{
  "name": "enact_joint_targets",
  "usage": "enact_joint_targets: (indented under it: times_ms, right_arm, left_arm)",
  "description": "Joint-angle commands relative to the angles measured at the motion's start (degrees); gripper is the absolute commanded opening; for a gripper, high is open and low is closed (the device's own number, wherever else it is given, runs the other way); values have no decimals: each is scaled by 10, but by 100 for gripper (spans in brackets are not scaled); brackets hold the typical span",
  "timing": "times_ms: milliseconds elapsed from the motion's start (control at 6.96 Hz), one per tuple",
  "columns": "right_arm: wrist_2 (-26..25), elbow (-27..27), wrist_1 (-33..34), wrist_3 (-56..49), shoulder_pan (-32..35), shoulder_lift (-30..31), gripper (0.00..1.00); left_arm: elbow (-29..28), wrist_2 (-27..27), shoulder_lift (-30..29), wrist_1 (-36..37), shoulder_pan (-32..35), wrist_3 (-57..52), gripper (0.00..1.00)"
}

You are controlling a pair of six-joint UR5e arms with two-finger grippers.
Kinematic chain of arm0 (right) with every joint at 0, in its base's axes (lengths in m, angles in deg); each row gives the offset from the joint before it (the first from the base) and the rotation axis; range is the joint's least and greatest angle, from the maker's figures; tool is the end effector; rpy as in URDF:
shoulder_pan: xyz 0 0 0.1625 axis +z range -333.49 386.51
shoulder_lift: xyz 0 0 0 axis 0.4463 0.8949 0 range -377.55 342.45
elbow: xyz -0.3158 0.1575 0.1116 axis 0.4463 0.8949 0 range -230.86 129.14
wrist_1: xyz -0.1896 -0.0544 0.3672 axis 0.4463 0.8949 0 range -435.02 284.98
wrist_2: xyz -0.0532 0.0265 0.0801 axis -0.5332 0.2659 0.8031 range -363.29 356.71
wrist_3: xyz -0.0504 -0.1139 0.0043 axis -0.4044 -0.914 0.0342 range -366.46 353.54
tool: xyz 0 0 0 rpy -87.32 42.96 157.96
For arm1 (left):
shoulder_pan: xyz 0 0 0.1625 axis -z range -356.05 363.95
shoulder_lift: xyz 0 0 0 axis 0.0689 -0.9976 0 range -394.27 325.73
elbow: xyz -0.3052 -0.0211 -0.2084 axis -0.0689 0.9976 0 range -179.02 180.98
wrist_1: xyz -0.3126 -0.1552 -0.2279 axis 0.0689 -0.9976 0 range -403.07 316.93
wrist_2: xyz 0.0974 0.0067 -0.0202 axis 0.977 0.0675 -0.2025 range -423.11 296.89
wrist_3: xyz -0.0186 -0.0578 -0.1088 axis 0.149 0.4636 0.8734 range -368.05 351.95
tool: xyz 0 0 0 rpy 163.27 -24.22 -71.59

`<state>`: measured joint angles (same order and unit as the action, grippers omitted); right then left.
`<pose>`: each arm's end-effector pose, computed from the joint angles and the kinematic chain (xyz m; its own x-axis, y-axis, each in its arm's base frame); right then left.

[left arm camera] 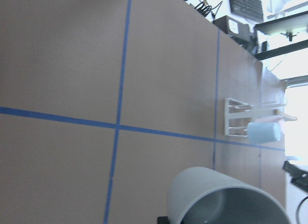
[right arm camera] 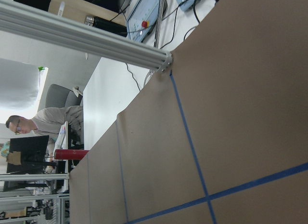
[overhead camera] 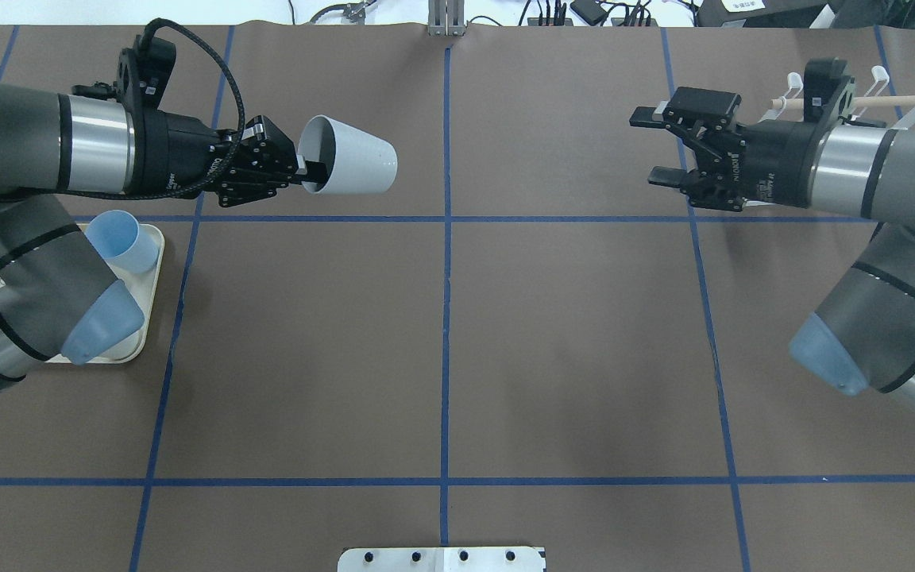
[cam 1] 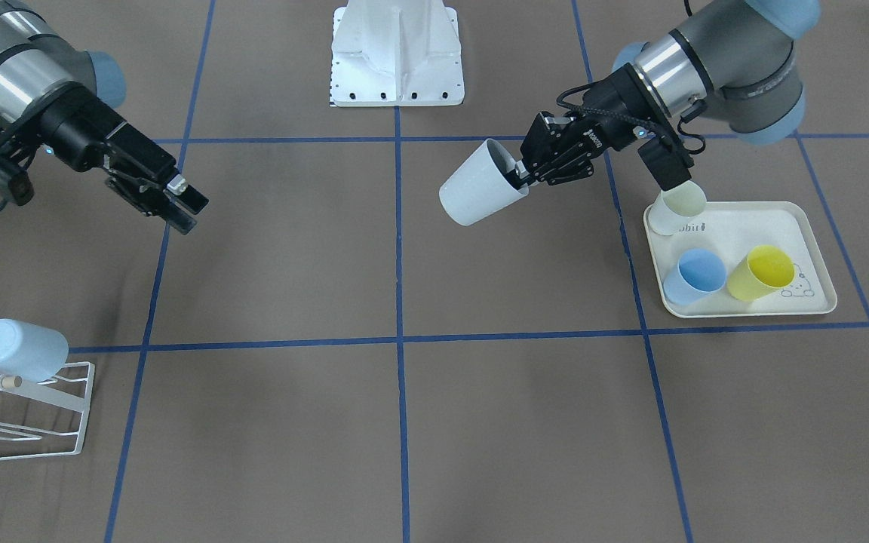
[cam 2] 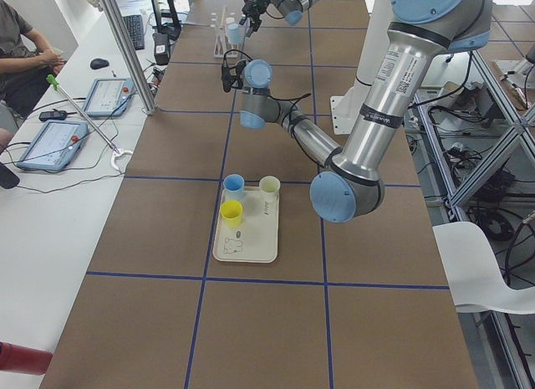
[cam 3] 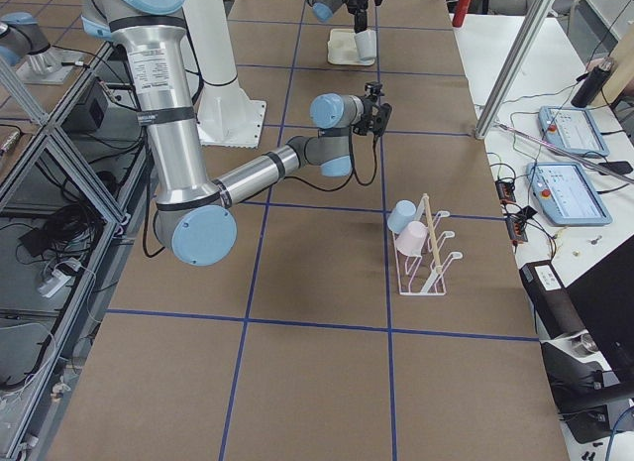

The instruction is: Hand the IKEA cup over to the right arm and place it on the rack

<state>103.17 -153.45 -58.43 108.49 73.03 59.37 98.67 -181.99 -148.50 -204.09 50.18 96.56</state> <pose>-0.3018 -0.4607 0.2345 -0.3109 0.2602 0.9141 -0.4106 0.8306 -0.3761 0.3423 -0.4630 0.1696 -0.2273 -0.0819 -0.9704 0.2577 0.9559 -0.1410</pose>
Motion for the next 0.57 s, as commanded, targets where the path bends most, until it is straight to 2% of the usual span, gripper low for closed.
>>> enact_joint_targets:
  times_ms: [0,144,431]
  right_arm:
    - [-97,-22,-1,144,-68,-41,99]
    - [-150,-30,-1,190,-99,-60,99]
    - [-196,-32,-1,242,-120,-91,99]
  left_arm:
    - [-29,77,-27,-105,-13,106,0]
    - [-53,96,-47,-155,-17,160,0]
    - [-77,156,-73,-185,-58,184,0]
